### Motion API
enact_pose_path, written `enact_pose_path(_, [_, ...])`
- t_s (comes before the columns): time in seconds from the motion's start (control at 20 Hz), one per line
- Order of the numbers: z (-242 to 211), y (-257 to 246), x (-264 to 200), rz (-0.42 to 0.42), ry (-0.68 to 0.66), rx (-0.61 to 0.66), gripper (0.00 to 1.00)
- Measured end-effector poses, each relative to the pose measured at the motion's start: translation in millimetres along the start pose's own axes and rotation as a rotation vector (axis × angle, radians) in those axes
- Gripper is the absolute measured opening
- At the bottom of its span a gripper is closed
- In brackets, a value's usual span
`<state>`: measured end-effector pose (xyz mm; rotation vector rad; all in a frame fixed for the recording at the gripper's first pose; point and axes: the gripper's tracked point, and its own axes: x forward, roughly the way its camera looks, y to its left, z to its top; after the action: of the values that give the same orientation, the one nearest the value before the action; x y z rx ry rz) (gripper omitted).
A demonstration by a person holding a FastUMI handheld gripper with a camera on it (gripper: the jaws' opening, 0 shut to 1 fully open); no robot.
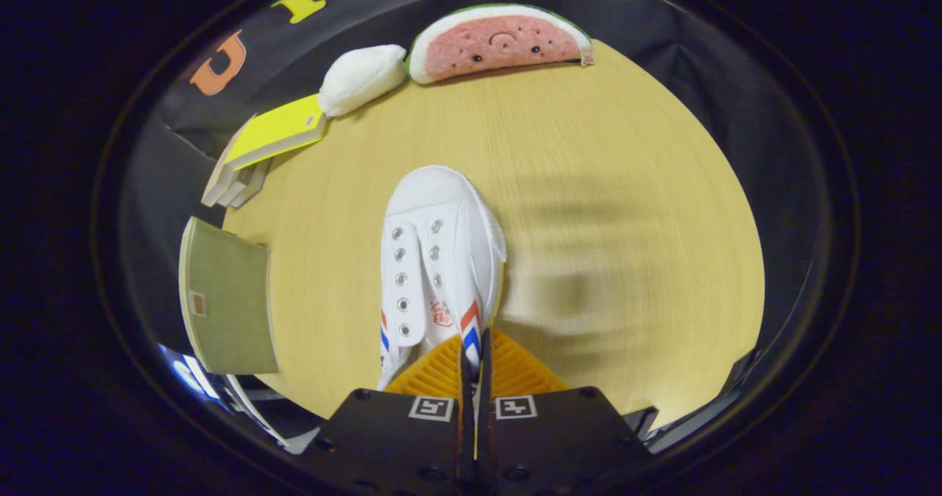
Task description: Open the storage box then place both shoes into the box .Put the left shoe in first, then the right shoe, with the right side of both shoes facing outward in a uniform manner.
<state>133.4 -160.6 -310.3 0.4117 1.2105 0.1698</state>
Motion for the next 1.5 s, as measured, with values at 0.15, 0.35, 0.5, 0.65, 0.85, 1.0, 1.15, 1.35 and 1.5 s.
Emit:
enact_pose_path(0.15, [-15,57,-37,0.019,-0.071,0.052,0.07])
enact_pose_path(0.35, [-40,152,-75,0.081,-0.134,0.102,0.07])
enact_pose_path(0.5, [-50,217,-95,0.102,-0.171,0.106,0.07])
enact_pose_path(0.65, [-54,281,-107,0.124,-0.204,0.087,0.07])
enact_pose_path(0.85, [-58,357,-99,0.131,-0.220,0.020,0.07])
enact_pose_path(1.0, [-63,390,-80,0.116,-0.209,0.006,0.07])
enact_pose_path(1.15, [-69,413,-59,0.092,-0.197,-0.012,0.07])
enact_pose_path(1.35, [-73,421,-35,0.032,-0.182,-0.031,0.07])
enact_pose_path(1.5, [-74,416,-20,-0.008,-0.175,-0.022,0.10])
